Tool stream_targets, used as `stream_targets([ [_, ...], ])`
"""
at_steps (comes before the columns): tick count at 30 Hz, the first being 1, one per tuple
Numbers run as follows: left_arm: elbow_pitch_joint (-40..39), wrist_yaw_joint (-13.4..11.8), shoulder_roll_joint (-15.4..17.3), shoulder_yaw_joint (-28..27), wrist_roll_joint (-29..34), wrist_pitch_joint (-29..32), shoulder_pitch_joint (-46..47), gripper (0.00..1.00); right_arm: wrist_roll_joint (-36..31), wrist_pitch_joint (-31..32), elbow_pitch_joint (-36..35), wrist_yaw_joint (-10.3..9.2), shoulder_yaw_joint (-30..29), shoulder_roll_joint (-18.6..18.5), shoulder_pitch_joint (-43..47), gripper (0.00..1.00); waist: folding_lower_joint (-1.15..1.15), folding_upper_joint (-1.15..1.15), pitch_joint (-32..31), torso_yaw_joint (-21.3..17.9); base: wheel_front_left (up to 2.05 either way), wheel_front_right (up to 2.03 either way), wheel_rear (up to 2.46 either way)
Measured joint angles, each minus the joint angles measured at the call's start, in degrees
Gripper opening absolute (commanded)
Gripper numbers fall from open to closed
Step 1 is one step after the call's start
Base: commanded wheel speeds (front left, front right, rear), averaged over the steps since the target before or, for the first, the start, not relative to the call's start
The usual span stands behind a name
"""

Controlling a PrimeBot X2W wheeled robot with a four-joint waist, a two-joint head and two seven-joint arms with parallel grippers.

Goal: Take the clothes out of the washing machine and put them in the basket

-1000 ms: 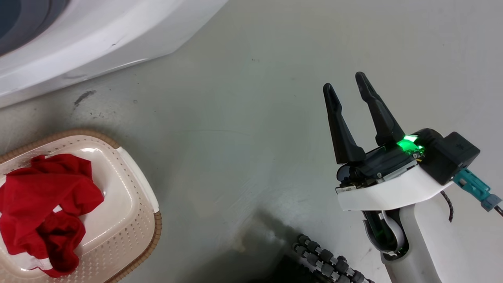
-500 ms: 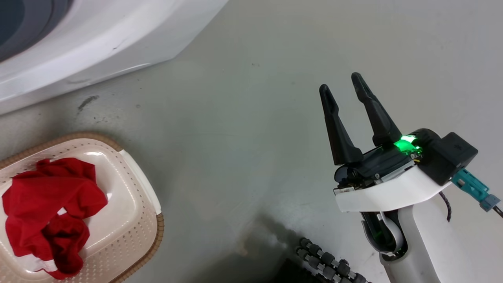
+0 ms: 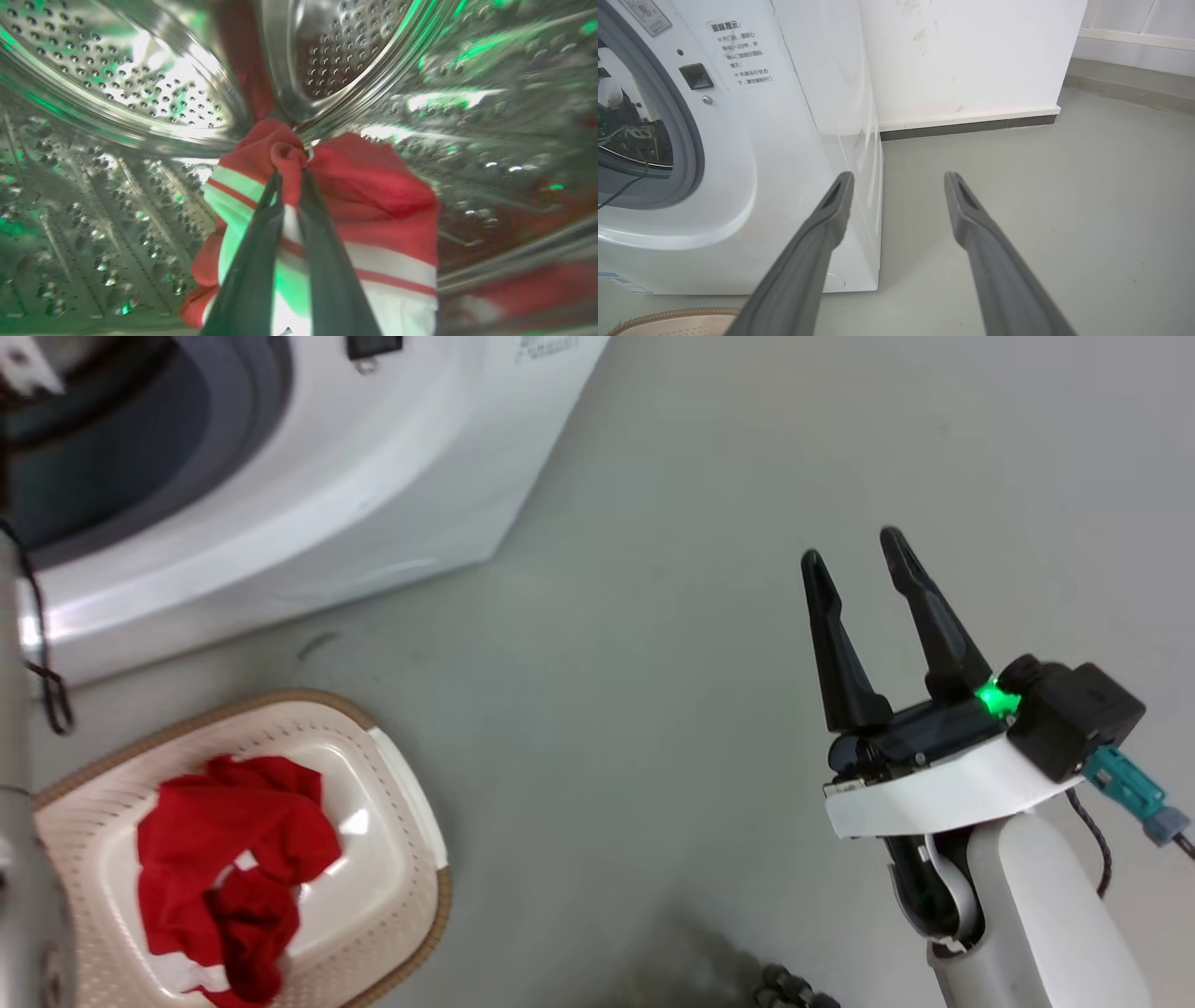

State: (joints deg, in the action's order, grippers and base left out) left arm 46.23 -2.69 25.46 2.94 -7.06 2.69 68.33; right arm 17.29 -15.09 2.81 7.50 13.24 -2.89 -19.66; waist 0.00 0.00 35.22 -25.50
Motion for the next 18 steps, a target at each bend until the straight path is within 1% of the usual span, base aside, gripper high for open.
stream_targets([
  [4,2.6,0.8,-1.8,-0.4,-1.8,-6.8,-3.6,0.0,-1.8,0.0,1.2,0.01,-1.0,0.0,1.5,1.0,0.0,0.0,-4.1,1.6,0.0,0.0,0.0],
  [9,6.6,1.9,-3.5,-0.8,-3.3,-13.2,-7.4,0.0,-3.1,0.0,2.5,0.0,-2.1,0.0,3.6,1.0,-0.01,0.0,-9.2,3.6,0.0,0.0,0.0],
  [14,8.5,2.7,-6.0,-0.9,-4.5,-16.5,-11.7,0.0,-4.3,0.2,3.4,0.01,-3.5,0.0,6.0,1.0,-0.01,0.0,-14.1,5.6,0.0,0.0,0.0],
  [18,7.7,3.6,-7.3,-1.3,-5.6,-17.5,-15.6,0.0,-4.8,1.0,3.4,0.01,-4.3,0.0,7.6,1.0,-0.01,0.0,-17.7,7.3,0.0,0.0,0.0],
])
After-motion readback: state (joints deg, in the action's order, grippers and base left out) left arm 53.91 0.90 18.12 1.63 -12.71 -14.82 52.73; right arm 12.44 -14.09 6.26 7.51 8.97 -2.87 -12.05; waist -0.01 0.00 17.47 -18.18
